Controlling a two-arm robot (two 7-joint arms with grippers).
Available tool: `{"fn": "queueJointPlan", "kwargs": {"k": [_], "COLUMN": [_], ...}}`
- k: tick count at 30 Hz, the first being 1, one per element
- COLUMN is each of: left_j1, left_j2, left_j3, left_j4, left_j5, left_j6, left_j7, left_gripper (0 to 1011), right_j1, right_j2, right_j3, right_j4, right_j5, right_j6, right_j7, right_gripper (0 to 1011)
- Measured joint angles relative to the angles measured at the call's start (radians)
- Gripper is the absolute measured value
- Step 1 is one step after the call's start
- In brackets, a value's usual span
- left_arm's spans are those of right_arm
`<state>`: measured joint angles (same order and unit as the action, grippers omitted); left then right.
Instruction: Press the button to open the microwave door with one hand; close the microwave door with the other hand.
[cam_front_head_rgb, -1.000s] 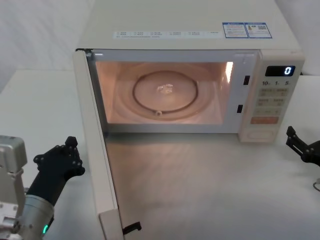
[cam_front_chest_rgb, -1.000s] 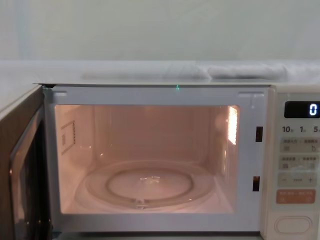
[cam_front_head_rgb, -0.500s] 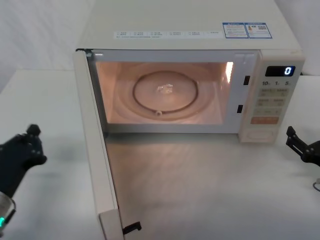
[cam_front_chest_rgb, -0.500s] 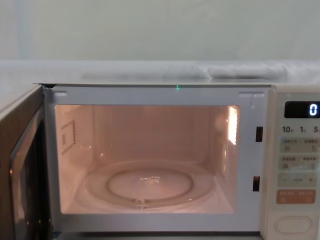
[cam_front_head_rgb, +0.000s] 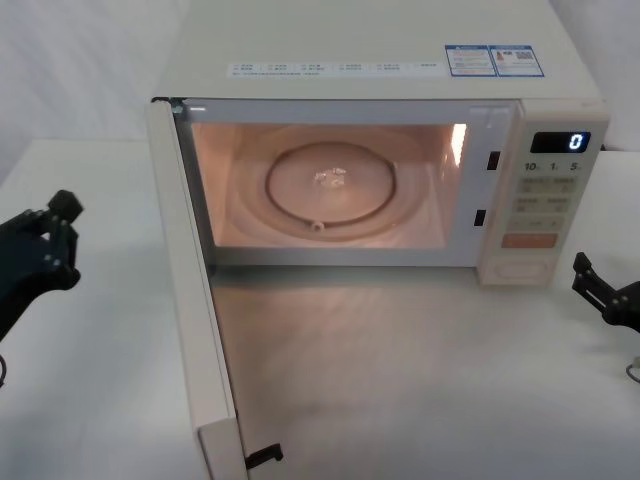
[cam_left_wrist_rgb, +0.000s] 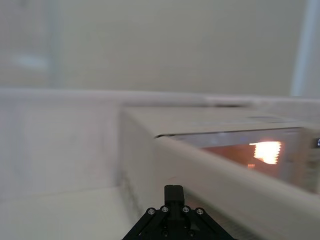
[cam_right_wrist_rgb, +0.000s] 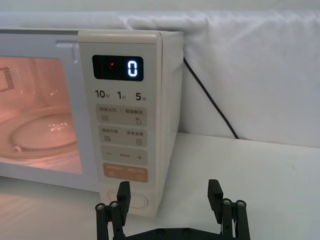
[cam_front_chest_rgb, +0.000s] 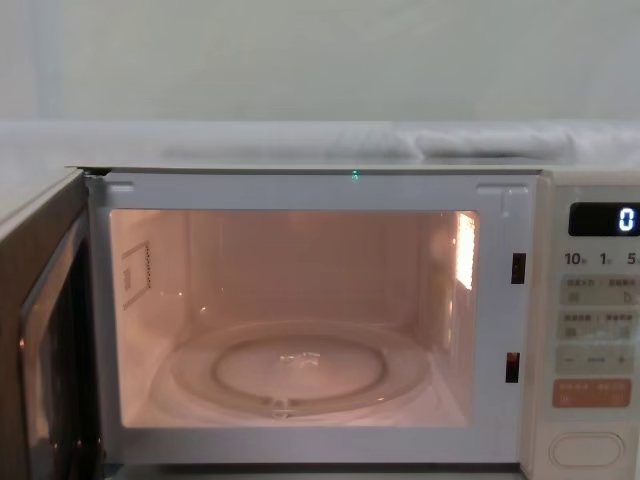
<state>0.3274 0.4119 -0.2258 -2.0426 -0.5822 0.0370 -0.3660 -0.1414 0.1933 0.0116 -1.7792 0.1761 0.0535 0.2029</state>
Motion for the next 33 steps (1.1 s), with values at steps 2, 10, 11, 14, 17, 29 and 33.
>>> {"fn": "queueJointPlan", "kwargs": {"k": [2,10,11,14,17,29,33], "left_j1": [0.009,0.011,0.011,-0.023,-0.086,-0.224,-0.216], "left_j2": [0.029,0.117,0.117,0.136,0.154,0.153,0.165], "left_j3": [0.000,0.049,0.049,0.093,0.160,0.298,0.303], "left_j4": [-0.015,-0.041,-0.041,-0.033,-0.019,-0.002,-0.010], "left_j5": [-0.022,-0.057,-0.057,-0.054,-0.041,-0.027,-0.051], "left_j6": [0.001,0.010,0.010,0.016,0.023,0.013,0.008], "left_j7": [-0.041,-0.146,-0.146,-0.157,-0.165,-0.172,-0.188], "left_gripper": [0,0,0,0,0,0,0], "right_j1": [0.000,0.000,0.000,0.000,0.000,0.000,0.000], "right_j2": [0.000,0.000,0.000,0.000,0.000,0.000,0.000], "right_j3": [0.000,0.000,0.000,0.000,0.000,0.000,0.000], "right_j4": [0.000,0.000,0.000,0.000,0.000,0.000,0.000], "right_j5": [0.000,0.000,0.000,0.000,0.000,0.000,0.000], "right_j6": [0.000,0.000,0.000,0.000,0.000,0.000,0.000], "right_j7": [0.000,0.000,0.000,0.000,0.000,0.000,0.000], "right_gripper": [1002,1002,1002,1002,1002,1002,1002]}}
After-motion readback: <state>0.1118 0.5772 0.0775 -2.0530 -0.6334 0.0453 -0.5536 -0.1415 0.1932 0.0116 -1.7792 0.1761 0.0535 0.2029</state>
